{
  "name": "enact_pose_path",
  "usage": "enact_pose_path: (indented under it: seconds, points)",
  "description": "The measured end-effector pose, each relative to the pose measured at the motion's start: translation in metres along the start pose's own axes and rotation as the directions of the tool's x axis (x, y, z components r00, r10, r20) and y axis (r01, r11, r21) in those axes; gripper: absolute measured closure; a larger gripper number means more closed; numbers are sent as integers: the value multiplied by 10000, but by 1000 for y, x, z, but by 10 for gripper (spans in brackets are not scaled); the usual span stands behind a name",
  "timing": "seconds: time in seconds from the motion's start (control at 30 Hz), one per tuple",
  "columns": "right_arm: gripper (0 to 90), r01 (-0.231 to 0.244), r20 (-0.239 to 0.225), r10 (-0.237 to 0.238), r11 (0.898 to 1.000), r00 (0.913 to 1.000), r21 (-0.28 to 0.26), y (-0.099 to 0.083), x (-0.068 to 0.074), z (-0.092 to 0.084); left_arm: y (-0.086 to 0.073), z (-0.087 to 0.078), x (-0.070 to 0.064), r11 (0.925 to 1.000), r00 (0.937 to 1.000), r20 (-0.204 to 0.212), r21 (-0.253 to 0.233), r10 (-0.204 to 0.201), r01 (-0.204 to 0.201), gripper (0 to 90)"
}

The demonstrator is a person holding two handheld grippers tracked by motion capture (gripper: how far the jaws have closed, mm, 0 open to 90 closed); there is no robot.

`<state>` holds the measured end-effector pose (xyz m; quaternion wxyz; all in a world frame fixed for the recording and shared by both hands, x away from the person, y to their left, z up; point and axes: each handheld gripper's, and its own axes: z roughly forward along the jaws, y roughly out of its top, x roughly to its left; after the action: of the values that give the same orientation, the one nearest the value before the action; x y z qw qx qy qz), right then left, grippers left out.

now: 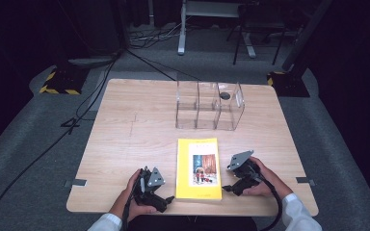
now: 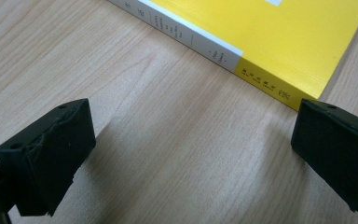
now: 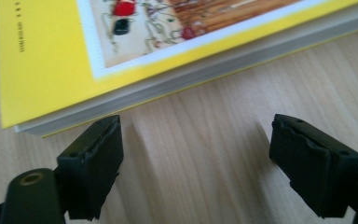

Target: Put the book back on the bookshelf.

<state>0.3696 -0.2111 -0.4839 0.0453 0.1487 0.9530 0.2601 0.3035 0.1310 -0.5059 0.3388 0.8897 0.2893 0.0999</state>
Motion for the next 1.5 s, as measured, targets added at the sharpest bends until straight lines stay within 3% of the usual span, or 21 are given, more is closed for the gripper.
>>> enact_pose_path:
  seconds: [0.23, 0.5, 0.6, 0.7, 0.73, 0.87, 0.93, 0.97, 1.03, 1.07, 1.13, 1.27, 1.5]
  points:
    - [149, 148, -108, -147, 9999, 9998, 71, 4, 5, 2, 6, 5, 3, 10000, 10000, 45, -6, 73, -73, 1]
    - [143, 711, -418, -696, 9969, 9967, 346, 6, 15, 2, 5, 4, 2, 10000, 10000, -9, -17, 29, -29, 5]
    - [139, 665, -422, -656, 9976, 9970, 215, 7, 16, 3, 5, 4, 2, 10000, 10000, -24, -25, 13, -13, 5]
    - [150, 652, -445, -657, 9978, 9968, -129, 3, 15, 3, 4, 3, 0, 9999, 9999, 51, -32, 109, -108, 5]
    - [161, 589, -451, -613, 9968, 9971, -534, -1, 15, 3, 2, 2, -2, 9998, 9998, 94, -24, 177, -177, 5]
    - [249, 312, -804, -411, 9922, 9959, -1206, -5, 15, 1, 0, -1, -8, 9996, 9995, 166, 31, 281, -282, 9]
    - [249, 341, -740, -439, 9910, 9963, -1293, -4, 16, 1, 0, -3, -9, 9996, 9994, 210, 16, 286, -287, 32]
    - [250, 254, -697, -367, 9874, 9969, -1564, -2, 18, 0, 0, -5, -11, 9994, 9990, 292, -89, 349, -347, 173]
    - [251, 178, -877, -336, 9844, 9956, -1752, -1, 18, -1, 2, -8, -14, 9988, 9985, 326, -235, 446, -439, 213]
    - [254, 41, -1114, -270, 9796, 9934, -2010, 1, 18, -3, 5, -11, -17, 9980, 9984, 398, -511, 395, -374, 146]
    - [254, 61, -1052, -293, 9768, 9940, -2142, 3, 19, -3, 7, -12, -19, 9973, 9977, 538, -642, 404, -369, 191]
    - [256, -119, -1186, -191, 9669, 9928, -2550, 7, 19, -5, 20, -10, -34, 9933, 9947, 659, -898, 788, -727, 177]
    - [278, -222, -1118, -122, 9532, 9937, -3016, 12, 21, -10, 45, 12, -67, 9882, 9883, 640, -747, 1383, -1334, 169]
